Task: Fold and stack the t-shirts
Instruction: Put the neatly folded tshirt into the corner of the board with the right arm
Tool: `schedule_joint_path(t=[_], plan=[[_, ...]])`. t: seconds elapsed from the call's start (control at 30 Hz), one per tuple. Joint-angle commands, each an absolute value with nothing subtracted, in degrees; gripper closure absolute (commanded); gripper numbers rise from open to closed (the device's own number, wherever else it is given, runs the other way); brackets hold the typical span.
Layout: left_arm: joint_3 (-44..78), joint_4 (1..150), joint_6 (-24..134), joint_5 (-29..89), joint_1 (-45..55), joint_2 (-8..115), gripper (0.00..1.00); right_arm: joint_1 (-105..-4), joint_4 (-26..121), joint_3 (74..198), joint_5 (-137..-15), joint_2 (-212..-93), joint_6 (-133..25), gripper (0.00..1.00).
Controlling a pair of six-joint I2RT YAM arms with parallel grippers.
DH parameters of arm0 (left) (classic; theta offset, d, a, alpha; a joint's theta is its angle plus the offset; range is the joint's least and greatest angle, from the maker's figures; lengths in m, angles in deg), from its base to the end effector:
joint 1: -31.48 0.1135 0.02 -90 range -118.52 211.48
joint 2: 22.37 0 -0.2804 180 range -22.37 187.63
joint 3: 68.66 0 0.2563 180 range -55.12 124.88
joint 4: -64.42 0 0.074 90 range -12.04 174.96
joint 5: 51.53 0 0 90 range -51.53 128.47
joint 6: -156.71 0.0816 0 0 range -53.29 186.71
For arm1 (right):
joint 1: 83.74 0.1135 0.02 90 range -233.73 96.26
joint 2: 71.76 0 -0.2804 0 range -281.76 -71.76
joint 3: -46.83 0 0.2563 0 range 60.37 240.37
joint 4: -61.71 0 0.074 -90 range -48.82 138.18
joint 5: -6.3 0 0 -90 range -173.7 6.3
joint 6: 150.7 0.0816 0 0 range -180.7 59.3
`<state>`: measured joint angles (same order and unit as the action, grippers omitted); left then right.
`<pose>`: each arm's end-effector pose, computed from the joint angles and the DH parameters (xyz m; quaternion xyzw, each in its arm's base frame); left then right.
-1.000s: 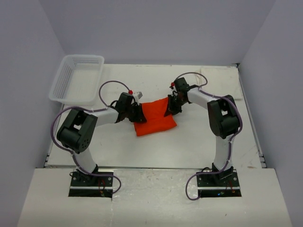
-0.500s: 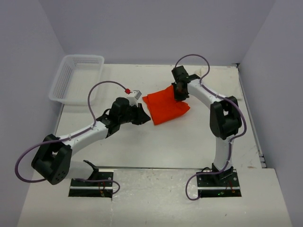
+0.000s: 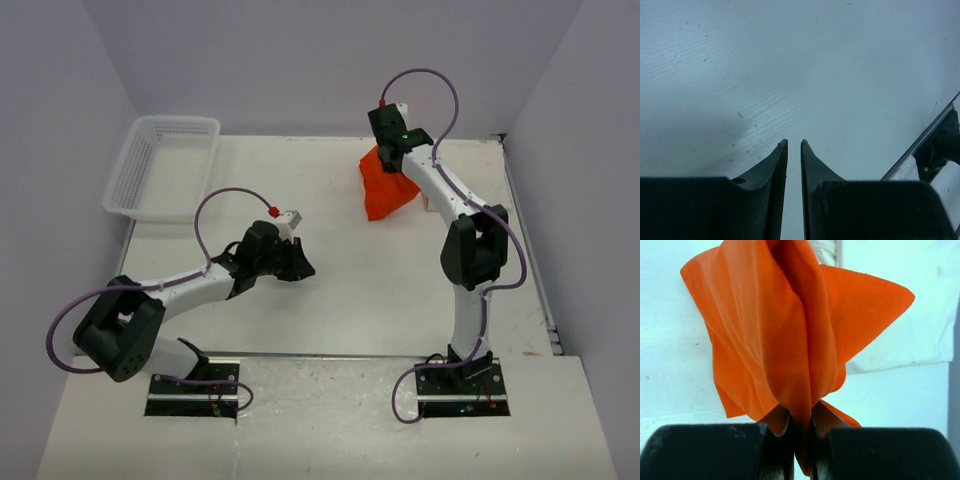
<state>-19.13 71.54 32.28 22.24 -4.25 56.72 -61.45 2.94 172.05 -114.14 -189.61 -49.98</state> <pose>0.2400 -0.2007 0.1714 0.0734 0.8840 -0.3585 0.2910 0.4739 0.1496 0.2815 -0.0055 0.9148 -0.1470 0.3762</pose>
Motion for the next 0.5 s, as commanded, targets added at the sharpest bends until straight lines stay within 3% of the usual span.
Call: schedule_joint_path(t=[0.0, 0.47], plan=[[-19.61, 68.38, 32.96, 21.77, -4.47, 57.96, 0.83, -62.11, 2.21, 176.29, -121.48, -191.03, -50.95, 1.00], [-18.56, 67.41, 34.11, 19.31, -4.47, 61.74, 0.83, -66.33, 3.26, 190.97, -122.90, -200.08, -60.26, 1.00]])
